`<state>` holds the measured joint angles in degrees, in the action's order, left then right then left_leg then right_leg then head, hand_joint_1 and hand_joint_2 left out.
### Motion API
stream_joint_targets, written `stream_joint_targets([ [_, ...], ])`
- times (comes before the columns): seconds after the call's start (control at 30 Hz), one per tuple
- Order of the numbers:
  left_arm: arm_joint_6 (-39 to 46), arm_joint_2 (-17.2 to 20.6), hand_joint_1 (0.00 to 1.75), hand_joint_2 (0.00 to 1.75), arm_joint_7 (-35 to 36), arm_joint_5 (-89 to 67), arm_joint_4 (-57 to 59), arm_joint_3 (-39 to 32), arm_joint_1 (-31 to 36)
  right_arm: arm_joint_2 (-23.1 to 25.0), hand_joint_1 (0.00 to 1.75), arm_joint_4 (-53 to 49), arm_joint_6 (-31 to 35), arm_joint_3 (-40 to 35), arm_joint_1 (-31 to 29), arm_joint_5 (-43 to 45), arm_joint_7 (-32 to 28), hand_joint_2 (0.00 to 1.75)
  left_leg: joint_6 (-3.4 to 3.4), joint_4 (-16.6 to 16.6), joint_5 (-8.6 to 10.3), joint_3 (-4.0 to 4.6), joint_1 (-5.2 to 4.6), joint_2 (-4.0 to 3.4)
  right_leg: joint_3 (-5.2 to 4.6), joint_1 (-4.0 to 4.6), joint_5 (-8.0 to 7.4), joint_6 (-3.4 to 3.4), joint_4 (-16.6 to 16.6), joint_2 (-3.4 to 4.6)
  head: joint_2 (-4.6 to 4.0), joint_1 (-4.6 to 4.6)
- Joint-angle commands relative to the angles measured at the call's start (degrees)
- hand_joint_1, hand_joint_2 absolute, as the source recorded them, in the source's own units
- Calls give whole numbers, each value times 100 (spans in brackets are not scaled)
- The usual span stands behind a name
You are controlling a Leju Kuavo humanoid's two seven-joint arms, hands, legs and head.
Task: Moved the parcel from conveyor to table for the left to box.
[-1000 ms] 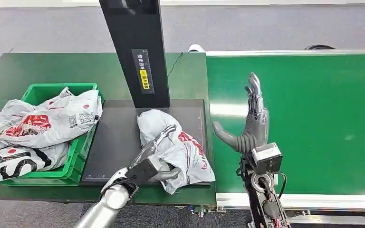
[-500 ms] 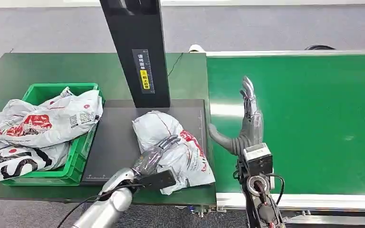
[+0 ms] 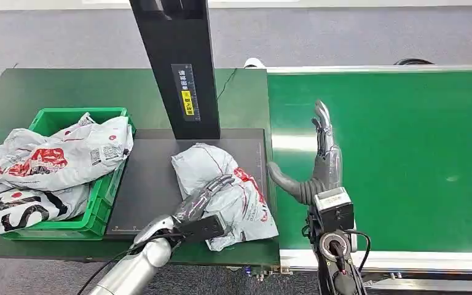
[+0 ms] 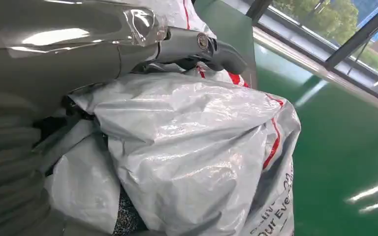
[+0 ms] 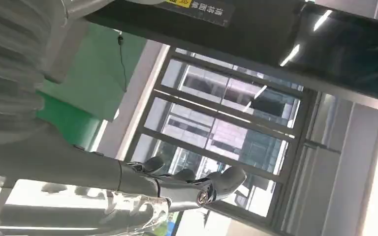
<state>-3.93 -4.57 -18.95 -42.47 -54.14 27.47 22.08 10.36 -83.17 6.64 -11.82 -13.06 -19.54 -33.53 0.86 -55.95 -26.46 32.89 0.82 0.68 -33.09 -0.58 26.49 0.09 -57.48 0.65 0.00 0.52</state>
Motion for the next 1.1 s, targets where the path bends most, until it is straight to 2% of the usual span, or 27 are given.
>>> stream_joint_targets([
  [0.03,-32,2,0,175,-76,145,539,-127,3,32,0,561,15,25,-239,-78,-144,175,-6,10,-1,-17,-1,-13,16,1,-2,-1,13,2,0,0],
  [0.17,140,135,0,175,-72,117,472,-296,-193,233,0,848,-74,-72,-444,-100,-204,175,-4,11,-3,-19,-1,-26,15,1,-5,-1,11,17,0,0],
  [0.3,113,252,0,175,376,-415,354,-235,-342,320,0,1084,-206,-127,-736,-126,-152,175,-3,16,-6,-27,-4,-53,15,-2,-8,-3,10,41,0,0],
  [0.5,74,257,0,175,714,-837,577,-244,-207,316,0,1152,-218,-45,-842,-109,-151,175,-3,13,-1,-30,-1,-24,29,1,-6,-2,9,16,0,0],
  [0.53,87,234,16,175,722,-839,535,-333,-219,310,0,1076,-242,-18,-820,-99,-133,175,-4,17,1,-37,-1,-33,33,2,-10,-2,13,22,0,2],
  [0.57,100,228,134,175,734,-848,505,-363,-233,306,0,1056,-253,-12,-815,-99,-126,175,-3,11,-1,-41,-3,-21,38,-1,-4,-2,5,14,0,0],
  [0.6,109,219,166,175,740,-841,454,-396,-259,293,0,1035,-266,-7,-813,-99,-117,175,-4,13,2,-41,-1,-29,39,2,-9,-2,9,18,0,-2],
  [0.67,95,185,175,175,782,-860,295,-501,-327,279,0,1011,-279,20,-797,-99,-107,175,-4,13,3,-46,-1,-29,43,1,-11,-2,9,19,0,0],
  [1.1,140,104,175,175,614,-814,254,-621,-288,282,0,1016,-287,111,-729,-96,-125,175,-3,13,0,-81,-3,-17,81,-1,-4,-1,7,10,0,0],
])
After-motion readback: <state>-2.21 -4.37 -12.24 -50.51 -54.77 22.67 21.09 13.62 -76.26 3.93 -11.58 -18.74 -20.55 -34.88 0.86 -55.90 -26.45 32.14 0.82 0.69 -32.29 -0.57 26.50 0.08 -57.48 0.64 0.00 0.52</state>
